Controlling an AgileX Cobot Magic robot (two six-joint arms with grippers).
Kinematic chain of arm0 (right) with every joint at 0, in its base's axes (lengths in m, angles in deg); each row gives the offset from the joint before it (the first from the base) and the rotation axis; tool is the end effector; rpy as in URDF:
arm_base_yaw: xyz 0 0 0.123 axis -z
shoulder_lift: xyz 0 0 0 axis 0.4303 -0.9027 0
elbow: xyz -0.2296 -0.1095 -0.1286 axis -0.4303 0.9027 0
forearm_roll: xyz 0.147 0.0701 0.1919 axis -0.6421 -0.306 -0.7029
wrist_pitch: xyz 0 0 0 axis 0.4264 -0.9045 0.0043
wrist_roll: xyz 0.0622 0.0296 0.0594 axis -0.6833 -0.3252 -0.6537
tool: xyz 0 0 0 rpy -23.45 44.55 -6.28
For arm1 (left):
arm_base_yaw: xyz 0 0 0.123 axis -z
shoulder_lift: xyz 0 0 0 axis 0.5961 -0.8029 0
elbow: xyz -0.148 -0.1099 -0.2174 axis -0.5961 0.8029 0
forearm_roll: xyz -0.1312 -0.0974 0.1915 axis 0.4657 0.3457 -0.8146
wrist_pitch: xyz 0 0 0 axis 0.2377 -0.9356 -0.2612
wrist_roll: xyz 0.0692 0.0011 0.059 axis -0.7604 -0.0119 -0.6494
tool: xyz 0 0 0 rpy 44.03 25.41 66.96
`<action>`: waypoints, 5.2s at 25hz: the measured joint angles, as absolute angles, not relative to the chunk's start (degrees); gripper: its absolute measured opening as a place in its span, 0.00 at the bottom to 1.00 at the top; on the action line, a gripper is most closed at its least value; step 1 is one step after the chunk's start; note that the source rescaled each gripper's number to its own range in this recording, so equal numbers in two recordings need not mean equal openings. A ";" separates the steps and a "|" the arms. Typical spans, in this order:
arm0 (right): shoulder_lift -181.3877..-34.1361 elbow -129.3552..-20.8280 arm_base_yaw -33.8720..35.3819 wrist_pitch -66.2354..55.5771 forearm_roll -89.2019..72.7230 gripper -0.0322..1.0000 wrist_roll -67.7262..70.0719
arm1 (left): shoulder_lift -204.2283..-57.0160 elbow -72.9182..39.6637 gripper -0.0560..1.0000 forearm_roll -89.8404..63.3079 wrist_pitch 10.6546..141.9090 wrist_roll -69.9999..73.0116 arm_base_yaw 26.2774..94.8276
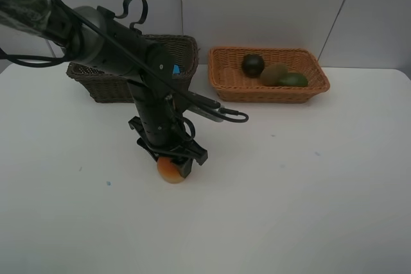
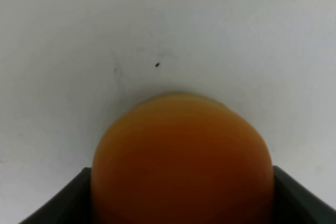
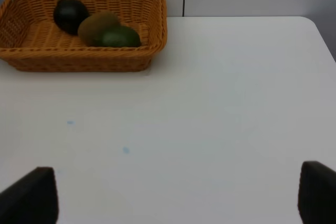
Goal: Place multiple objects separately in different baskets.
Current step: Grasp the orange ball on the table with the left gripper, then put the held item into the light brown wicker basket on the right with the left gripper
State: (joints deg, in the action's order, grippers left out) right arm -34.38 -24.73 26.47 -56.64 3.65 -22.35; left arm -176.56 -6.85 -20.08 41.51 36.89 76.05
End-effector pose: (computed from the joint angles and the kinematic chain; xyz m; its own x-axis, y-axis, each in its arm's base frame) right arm -0.0080 -0.0054 0.2834 -0.4305 -0.0154 -0.9025 0.0622 0.9970 -0.0467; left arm 0.2871 -0.2449 0.1019 -0.8341 0.5390 -0.1176 0.5492 0.8312 -0.0861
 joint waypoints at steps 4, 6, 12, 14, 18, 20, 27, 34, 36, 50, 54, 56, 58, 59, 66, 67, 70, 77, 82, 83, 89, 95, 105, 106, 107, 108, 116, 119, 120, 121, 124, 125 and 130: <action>-34.38 -24.73 26.47 -56.64 3.65 1.00 -22.35 | -176.56 -6.85 0.72 -20.08 41.57 36.93 76.05; -34.38 -24.73 26.47 -56.64 3.65 1.00 -22.35 | -176.56 -6.85 0.72 -20.08 41.57 36.93 76.05; -34.38 -24.73 26.47 -56.64 3.65 1.00 -22.35 | -176.56 -6.85 0.72 -20.03 41.57 36.93 76.05; -34.38 -24.73 26.47 -56.64 3.65 1.00 -22.35 | -176.56 -6.85 0.72 -20.03 41.57 36.93 76.05; -34.38 -24.73 26.47 -56.64 3.65 1.00 -22.35 | -176.56 -6.85 0.72 -20.01 41.57 36.93 76.05; -34.38 -24.73 26.47 -56.64 3.65 1.00 -22.35 | -176.56 -6.85 0.72 -19.96 41.51 36.93 76.05; -34.38 -24.73 26.47 -56.64 3.65 1.00 -22.35 | -176.56 -9.36 0.72 -19.90 37.84 36.93 76.05; -34.38 -24.73 26.47 -56.64 3.65 1.00 -22.35 | -176.58 -16.69 0.72 -19.90 28.00 36.93 76.05; -34.38 -24.73 26.47 -56.64 3.65 1.00 -22.35 | -176.58 -19.29 0.72 -19.90 25.78 36.93 76.05; -34.38 -24.73 26.47 -56.64 3.65 1.00 -22.35 | -176.63 -33.29 0.72 -20.01 22.16 37.09 76.05; -34.38 -24.73 26.47 -56.64 3.65 1.00 -22.35 | -176.63 -37.13 0.72 -20.07 22.81 37.09 76.05; -34.38 -24.73 26.47 -56.64 3.65 1.00 -22.35 | -176.63 -38.54 0.72 -20.12 23.25 37.09 76.05; -34.38 -24.73 26.47 -56.64 3.65 1.00 -22.35 | -176.63 -39.63 0.72 -20.12 23.45 37.09 76.05; -34.38 -24.73 26.47 -56.64 3.65 1.00 -22.35 | -176.63 -39.94 0.72 -20.12 23.45 37.09 76.05; -34.38 -24.73 26.47 -56.64 3.65 1.00 -22.35 | -177.07 -40.08 0.72 -21.56 30.65 37.09 76.05; -34.38 -24.73 26.47 -56.64 3.65 1.00 -22.35 | -177.46 -40.08 0.72 -21.63 32.37 37.09 76.05; -34.38 -24.73 26.47 -56.64 3.65 1.00 -22.35 | -178.66 -40.08 0.72 -21.80 36.08 37.09 76.05; -34.38 -24.73 26.47 -56.64 3.65 1.00 -22.35 | -181.12 -40.08 0.72 -21.85 41.46 37.09 76.05; -34.38 -24.73 26.47 -56.64 3.65 1.00 -22.35 | -183.30 -40.08 0.72 -21.85 51.14 37.09 76.05; -34.38 -24.73 26.47 -56.64 3.65 1.00 -22.35 | -183.56 -40.08 0.72 -21.85 52.93 37.09 76.05; -34.38 -24.73 26.47 -56.64 3.65 1.00 -22.35 | -184.76 -40.13 0.72 -21.85 58.15 37.09 76.05; -34.38 -24.73 26.47 -56.64 3.65 1.00 -22.35 | -187.56 -40.13 0.72 -22.49 63.37 37.09 76.05; -34.38 -24.73 26.47 -56.64 3.65 1.00 -22.35 | -190.40 -40.13 0.72 -25.12 69.81 37.09 75.39; -34.38 -24.73 26.47 -56.64 3.65 1.00 -22.35 | -190.86 -40.13 0.72 -25.30 70.49 36.98 75.30; -34.38 -24.73 26.47 -56.64 3.65 1.00 -22.35 | -191.39 -40.13 0.72 -25.44 71.17 36.92 75.16; -34.38 -24.73 26.47 -56.64 3.65 1.00 -22.35 | -191.78 -40.13 0.72 -25.73 71.59 36.86 74.96; -34.38 -24.73 26.47 -56.64 3.65 1.00 -22.35 | -192.54 -40.13 0.72 -26.27 73.62 36.28 74.34; -34.38 -24.73 26.47 -56.64 3.65 1.00 -22.35 | -192.54 -40.13 0.72 -26.32 73.75 36.26 74.34; -34.38 -24.73 26.47 -56.64 3.65 1.00 -22.35 | -192.54 -40.13 0.72 -26.32 73.75 36.26 74.34; -34.38 -24.73 26.47 -56.64 3.65 1.00 -22.35 | -192.54 -40.13 0.72 -26.32 73.75 36.26 74.34; -34.38 -24.73 26.47 -56.64 3.65 1.00 -22.35 | -192.54 -40.13 0.72 -26.32 73.75 36.26 74.34; -34.38 -24.73 26.47 -56.64 3.65 1.00 -22.35 | -192.54 -40.13 0.72 -26.32 73.75 36.26 74.34; -34.38 -24.73 26.47 -56.64 3.65 1.00 -22.35 | -192.54 -40.13 0.93 -26.33 73.75 35.56 74.34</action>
State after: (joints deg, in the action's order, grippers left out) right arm -34.38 -24.73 26.47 -56.64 3.65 -22.35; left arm -192.54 -40.13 -26.33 73.75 35.56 74.34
